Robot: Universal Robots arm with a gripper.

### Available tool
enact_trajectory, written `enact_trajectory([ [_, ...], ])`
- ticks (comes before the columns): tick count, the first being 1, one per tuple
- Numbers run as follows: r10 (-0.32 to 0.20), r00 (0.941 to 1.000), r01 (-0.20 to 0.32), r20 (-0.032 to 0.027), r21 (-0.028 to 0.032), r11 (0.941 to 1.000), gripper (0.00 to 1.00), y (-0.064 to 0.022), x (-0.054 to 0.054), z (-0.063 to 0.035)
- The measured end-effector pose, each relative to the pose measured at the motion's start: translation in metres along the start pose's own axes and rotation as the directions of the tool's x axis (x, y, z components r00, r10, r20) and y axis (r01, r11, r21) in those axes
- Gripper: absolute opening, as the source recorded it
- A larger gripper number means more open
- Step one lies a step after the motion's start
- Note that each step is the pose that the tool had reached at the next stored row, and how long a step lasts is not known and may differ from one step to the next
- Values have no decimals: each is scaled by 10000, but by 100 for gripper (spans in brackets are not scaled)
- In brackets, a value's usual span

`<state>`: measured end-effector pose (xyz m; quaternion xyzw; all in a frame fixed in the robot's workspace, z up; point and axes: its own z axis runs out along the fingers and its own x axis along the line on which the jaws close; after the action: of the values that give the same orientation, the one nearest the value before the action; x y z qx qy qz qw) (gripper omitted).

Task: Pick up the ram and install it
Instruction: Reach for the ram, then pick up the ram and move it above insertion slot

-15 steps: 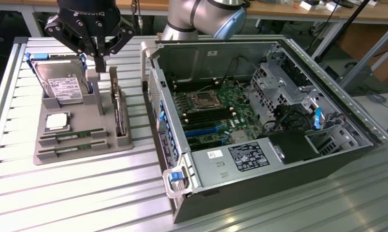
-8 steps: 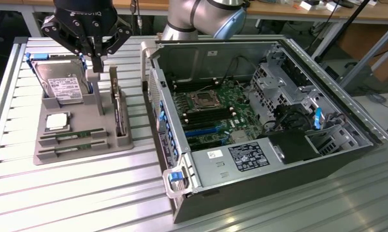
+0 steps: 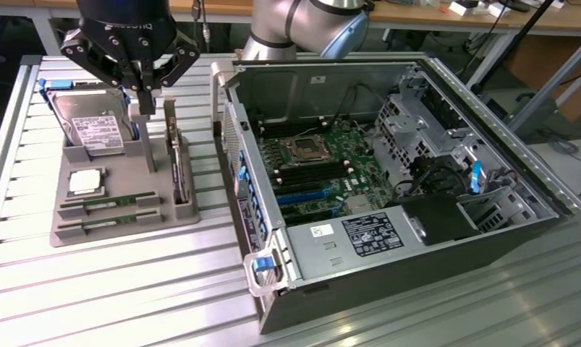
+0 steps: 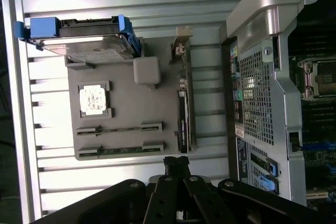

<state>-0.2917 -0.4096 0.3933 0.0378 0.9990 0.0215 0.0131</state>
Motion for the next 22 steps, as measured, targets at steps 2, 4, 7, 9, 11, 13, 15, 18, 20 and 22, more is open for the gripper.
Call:
enact_trajectory([
  [2,0,10000,0,-1,2,10000,10,-2,0,0],
  [4,0,10000,0,-1,2,10000,10,-3,0,-1],
  [7,0,10000,0,-1,2,10000,10,-3,0,0],
  [9,-29,10000,29,-2,1,10000,10,-3,0,-1],
  [11,-487,9988,487,-22,-10,9988,10,-3,0,-1],
  [13,-1358,9907,1358,-58,-36,9907,10,-3,0,0],
  [15,-2198,9755,2198,-91,-63,9755,10,-3,0,0],
  [18,-3206,9471,3204,-128,-101,9472,10,-3,0,0],
  [20,-4082,9128,4080,-159,-137,9129,10,-3,0,0],
  [22,-5232,8520,5229,-194,-192,8522,10,-3,0,0],
])
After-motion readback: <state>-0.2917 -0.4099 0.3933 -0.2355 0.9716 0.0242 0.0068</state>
